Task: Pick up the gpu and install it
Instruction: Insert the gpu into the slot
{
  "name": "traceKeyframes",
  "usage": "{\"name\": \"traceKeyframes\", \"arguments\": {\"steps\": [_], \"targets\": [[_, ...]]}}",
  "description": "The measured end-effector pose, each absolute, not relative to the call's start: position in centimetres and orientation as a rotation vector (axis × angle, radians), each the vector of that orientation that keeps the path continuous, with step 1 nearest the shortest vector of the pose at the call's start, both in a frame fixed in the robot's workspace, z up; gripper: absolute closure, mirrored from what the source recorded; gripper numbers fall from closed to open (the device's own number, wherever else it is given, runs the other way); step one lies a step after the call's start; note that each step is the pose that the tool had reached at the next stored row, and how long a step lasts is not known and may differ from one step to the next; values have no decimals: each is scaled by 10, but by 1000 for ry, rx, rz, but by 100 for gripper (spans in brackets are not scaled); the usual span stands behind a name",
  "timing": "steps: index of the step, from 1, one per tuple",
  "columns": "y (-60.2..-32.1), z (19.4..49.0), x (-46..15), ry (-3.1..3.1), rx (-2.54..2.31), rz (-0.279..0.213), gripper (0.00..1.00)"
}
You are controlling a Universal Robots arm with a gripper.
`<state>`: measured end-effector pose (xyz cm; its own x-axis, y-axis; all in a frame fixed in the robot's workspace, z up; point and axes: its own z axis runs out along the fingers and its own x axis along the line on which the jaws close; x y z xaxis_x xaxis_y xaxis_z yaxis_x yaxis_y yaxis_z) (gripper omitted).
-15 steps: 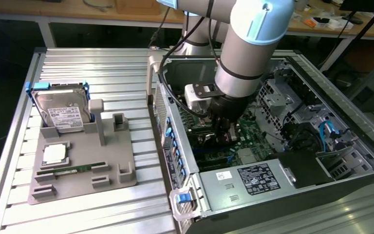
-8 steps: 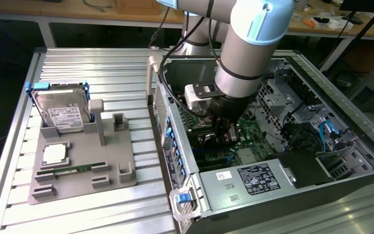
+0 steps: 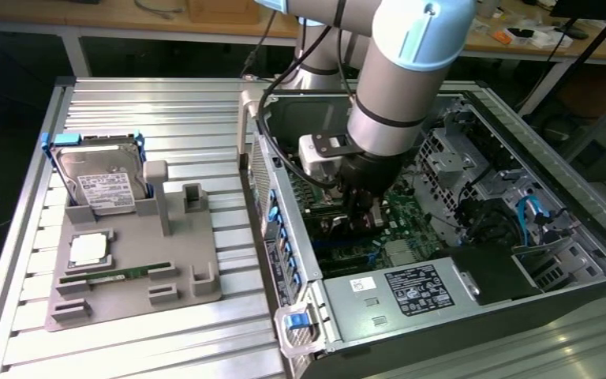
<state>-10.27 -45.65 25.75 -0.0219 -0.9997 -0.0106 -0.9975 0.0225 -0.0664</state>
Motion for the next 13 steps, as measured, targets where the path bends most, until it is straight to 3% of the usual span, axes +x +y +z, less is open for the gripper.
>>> {"name": "traceKeyframes", "arguments": {"steps": [13], "targets": [[-458, 259, -103, 2207, -2158, -62, 73]]}}
